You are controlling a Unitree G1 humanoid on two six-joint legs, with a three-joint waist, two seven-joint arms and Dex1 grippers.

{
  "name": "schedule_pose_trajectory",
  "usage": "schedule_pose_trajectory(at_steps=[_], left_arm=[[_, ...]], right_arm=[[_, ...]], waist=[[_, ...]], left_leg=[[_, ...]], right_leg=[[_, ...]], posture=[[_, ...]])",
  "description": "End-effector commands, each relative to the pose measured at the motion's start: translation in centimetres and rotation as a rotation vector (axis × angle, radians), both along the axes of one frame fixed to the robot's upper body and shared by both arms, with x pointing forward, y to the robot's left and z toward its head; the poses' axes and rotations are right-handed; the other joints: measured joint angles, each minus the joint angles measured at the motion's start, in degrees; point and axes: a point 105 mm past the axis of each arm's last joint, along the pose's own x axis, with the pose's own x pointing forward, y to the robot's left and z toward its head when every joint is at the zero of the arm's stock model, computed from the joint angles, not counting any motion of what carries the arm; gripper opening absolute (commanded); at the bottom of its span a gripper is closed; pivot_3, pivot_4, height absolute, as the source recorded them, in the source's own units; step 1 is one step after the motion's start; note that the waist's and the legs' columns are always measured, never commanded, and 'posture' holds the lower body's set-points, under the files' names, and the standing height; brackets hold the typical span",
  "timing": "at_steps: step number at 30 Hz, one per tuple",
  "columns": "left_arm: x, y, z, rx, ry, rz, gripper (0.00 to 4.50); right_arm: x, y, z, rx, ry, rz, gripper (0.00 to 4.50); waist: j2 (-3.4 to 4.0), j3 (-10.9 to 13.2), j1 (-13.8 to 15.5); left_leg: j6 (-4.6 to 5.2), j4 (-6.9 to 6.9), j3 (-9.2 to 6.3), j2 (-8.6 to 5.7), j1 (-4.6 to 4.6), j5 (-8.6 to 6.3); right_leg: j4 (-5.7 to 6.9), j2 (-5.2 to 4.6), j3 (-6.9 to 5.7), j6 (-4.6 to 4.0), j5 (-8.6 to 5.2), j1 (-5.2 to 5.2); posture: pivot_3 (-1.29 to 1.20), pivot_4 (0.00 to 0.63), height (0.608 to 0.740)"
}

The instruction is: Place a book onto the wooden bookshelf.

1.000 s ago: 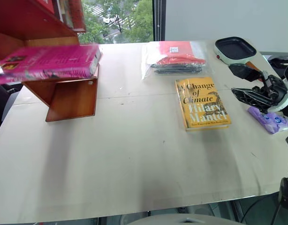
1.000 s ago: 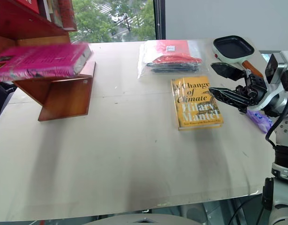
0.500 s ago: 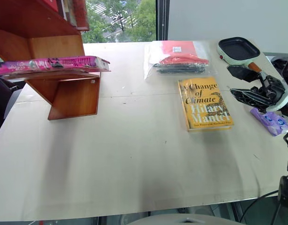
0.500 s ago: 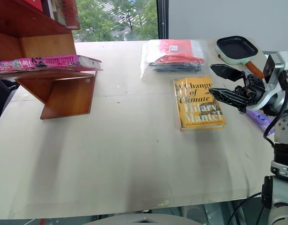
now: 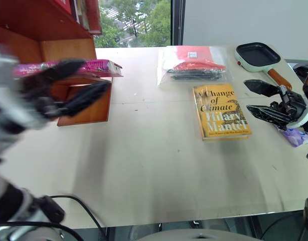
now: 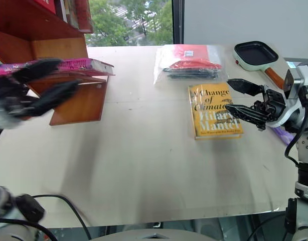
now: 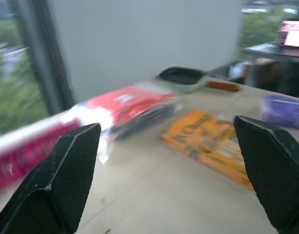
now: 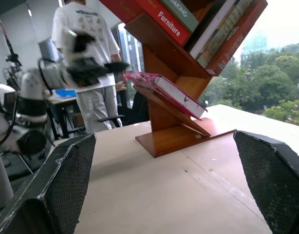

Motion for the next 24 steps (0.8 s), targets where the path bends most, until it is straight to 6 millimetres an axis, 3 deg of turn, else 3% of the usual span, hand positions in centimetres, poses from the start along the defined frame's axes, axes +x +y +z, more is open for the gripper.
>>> schedule_pose_trajectory(at_steps=[1,7,8,15,19,24], left_arm=[[1.5,-3.0,-3.6,0.027,-0.074,0.07,3.23],[3.8,-7.7,-6.2,-0.039,-0.194,0.054,0.25],[4.4,-8.4,-6.5,-0.026,-0.223,0.059,0.06],[9.1,-10.2,-5.2,-0.019,-0.426,0.216,0.06],[11.1,-8.0,-3.5,-0.108,-0.491,0.416,0.06],[10.8,-5.1,-3.6,-0.17,-0.531,0.615,0.06]], right_arm=[[-0.9,-0.8,1.1,-0.001,-0.056,-0.032,4.5],[-1.3,-1.1,0.9,-0.003,-0.051,-0.06,4.5],[-1.3,-1.1,0.9,-0.003,-0.052,-0.064,4.5],[-1.5,-0.7,1.1,-0.002,-0.061,-0.074,4.5],[-1.6,-0.3,1.6,-0.003,-0.075,-0.084,4.5],[-1.6,0.0,1.7,-0.003,-0.082,-0.1,4.5]], waist=[[0.28,-0.18,0.06],[0.16,-0.11,0.92],[0.19,-0.13,1.21],[0.16,-0.12,1.52],[0.16,-0.12,1.33],[0.15,-0.11,1.47]], left_leg=[[0.0,0.0,0.05,-0.03,0.0,0.0],[0.1,0.03,0.12,-0.05,-0.1,-0.06],[0.1,0.02,0.12,-0.05,-0.1,-0.06],[0.15,0.17,0.14,-0.07,-0.14,-0.05],[0.19,0.21,0.13,-0.1,-0.19,-0.06],[0.26,0.19,0.22,0.0,-0.26,-0.12]], right_leg=[[-0.11,-0.06,0.05,0.04,0.03,0.03],[-0.19,-0.13,0.06,0.07,0.04,-0.04],[-0.16,-0.12,0.05,0.06,0.04,-0.04],[-0.14,-0.07,0.04,0.09,0.05,-0.01],[-0.17,0.03,-0.01,0.18,0.09,-0.01],[-0.31,0.05,0.0,0.23,0.09,-0.1]], posture=[[0.0,0.15,0.735],[0.0,0.15,0.735],[0.0,0.15,0.735],[0.0,0.15,0.735],[0.0,0.15,0.735],[0.0,0.15,0.735]])
